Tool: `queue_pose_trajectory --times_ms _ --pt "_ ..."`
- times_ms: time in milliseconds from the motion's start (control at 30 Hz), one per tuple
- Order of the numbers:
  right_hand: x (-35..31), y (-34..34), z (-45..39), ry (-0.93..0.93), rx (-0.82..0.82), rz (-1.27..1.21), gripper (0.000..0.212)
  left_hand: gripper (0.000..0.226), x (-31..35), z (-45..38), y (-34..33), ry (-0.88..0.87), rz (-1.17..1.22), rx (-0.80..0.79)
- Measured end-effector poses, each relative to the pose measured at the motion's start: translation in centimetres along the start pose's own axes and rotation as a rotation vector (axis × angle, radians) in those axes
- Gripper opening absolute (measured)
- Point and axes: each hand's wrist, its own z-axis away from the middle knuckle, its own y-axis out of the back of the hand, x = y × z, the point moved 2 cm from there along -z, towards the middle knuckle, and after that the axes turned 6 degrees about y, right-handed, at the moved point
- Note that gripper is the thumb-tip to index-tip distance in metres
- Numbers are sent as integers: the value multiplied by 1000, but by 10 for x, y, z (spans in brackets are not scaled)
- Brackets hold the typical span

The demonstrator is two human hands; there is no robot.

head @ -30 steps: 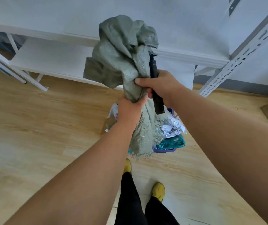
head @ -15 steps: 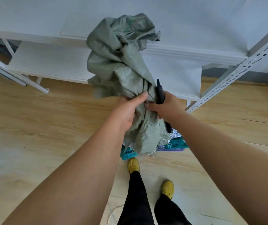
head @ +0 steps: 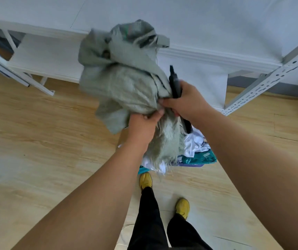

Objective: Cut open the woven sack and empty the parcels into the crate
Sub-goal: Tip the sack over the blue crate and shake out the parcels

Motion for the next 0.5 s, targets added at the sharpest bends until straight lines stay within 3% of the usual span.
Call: queue_pose_trajectory --times_ms 133,233,367,500 --pt "-21 -2 -12 25 -22 97 28 20 24 -8 -1 -18 -2 69" --pt "-38 4 -15 117 78 74 34 12 41 -10 1 -123 39 86" --pt "-42 5 -12 87 61 113 35 33 50 -5 2 -44 31 34" --pt "-50 7 -14 177 101 62 29 10 59 -3 7 -72 73 19"
